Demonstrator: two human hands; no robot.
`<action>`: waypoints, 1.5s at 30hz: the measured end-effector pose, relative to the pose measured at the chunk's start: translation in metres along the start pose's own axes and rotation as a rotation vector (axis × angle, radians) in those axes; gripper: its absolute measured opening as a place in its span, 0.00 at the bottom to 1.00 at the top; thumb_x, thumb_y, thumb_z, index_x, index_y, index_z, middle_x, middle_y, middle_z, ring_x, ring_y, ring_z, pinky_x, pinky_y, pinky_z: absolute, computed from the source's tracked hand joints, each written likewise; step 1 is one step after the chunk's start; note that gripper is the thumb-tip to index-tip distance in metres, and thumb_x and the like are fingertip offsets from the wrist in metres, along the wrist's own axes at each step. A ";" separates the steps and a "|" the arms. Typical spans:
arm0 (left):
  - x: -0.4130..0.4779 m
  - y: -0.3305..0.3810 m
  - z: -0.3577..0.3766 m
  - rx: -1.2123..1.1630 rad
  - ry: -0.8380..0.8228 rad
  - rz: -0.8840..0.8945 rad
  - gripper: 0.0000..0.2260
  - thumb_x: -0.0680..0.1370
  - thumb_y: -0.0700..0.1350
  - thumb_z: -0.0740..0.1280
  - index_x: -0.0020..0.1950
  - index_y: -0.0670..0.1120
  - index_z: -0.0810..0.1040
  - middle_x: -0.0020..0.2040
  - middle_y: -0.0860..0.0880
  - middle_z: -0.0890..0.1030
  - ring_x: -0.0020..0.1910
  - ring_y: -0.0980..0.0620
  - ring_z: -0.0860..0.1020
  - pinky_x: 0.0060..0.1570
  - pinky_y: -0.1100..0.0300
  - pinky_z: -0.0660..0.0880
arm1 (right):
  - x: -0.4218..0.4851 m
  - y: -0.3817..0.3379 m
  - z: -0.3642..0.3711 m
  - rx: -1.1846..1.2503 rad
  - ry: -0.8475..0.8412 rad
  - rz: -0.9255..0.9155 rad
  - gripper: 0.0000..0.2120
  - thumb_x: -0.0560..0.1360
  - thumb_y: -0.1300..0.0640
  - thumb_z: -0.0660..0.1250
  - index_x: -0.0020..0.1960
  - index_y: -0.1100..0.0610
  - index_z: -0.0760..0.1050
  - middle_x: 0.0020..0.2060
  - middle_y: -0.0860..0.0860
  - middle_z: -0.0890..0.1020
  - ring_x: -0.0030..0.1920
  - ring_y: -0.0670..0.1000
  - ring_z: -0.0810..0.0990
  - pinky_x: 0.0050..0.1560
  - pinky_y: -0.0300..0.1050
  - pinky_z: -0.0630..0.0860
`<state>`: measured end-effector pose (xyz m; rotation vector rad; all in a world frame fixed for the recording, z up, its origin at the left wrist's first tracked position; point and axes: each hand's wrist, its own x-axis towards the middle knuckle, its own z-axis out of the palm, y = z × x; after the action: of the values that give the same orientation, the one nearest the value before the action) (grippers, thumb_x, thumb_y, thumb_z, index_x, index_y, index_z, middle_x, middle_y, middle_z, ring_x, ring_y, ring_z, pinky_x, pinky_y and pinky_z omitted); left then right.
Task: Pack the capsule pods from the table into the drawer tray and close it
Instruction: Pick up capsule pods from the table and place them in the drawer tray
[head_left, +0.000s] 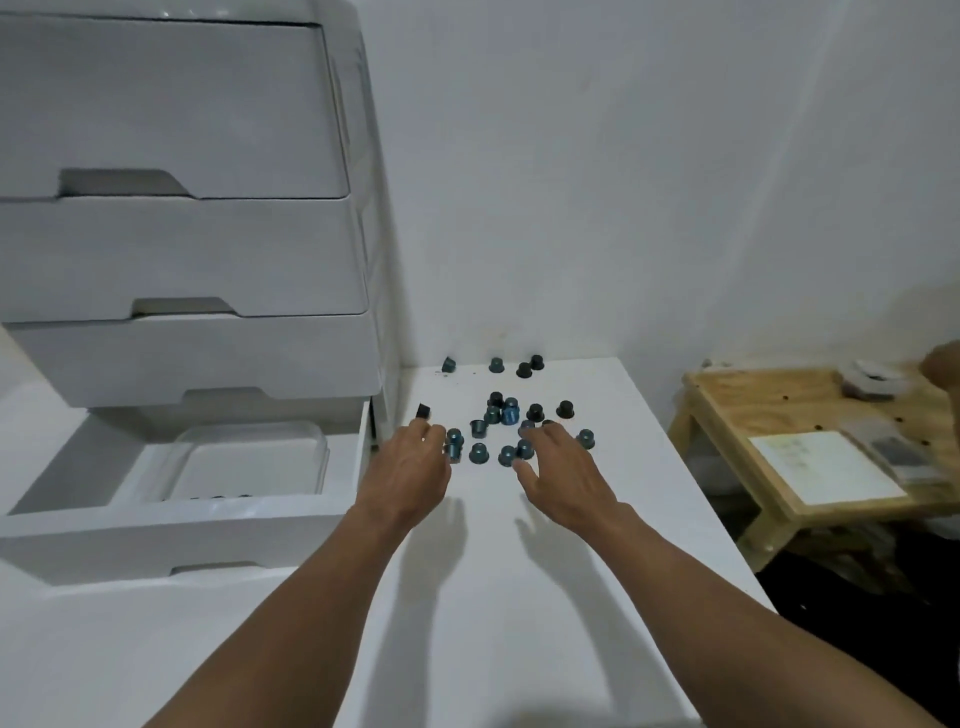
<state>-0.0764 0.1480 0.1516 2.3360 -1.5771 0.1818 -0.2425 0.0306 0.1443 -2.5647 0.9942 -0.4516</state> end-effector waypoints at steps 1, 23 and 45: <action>0.010 -0.005 0.007 0.006 -0.016 -0.007 0.11 0.77 0.41 0.61 0.57 0.40 0.75 0.55 0.42 0.77 0.50 0.41 0.76 0.45 0.48 0.76 | 0.010 0.001 0.005 0.013 -0.011 0.002 0.16 0.78 0.55 0.61 0.64 0.59 0.71 0.58 0.54 0.74 0.57 0.54 0.74 0.56 0.44 0.70; 0.151 -0.080 0.181 -0.233 -0.384 -0.128 0.14 0.78 0.47 0.63 0.62 0.43 0.73 0.55 0.43 0.75 0.51 0.43 0.77 0.49 0.53 0.76 | 0.185 0.058 0.157 0.032 -0.392 0.175 0.18 0.78 0.59 0.60 0.67 0.59 0.69 0.63 0.57 0.72 0.58 0.59 0.76 0.57 0.49 0.74; 0.149 -0.081 0.173 -0.323 -0.348 -0.178 0.06 0.76 0.41 0.63 0.52 0.43 0.75 0.44 0.42 0.76 0.42 0.42 0.77 0.40 0.57 0.73 | 0.187 0.059 0.161 -0.009 -0.367 0.152 0.03 0.77 0.62 0.59 0.49 0.59 0.71 0.43 0.53 0.72 0.40 0.54 0.72 0.34 0.41 0.62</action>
<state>0.0429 -0.0125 0.0147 2.3135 -1.3998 -0.5076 -0.0782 -0.1062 0.0069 -2.4332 1.0411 0.0646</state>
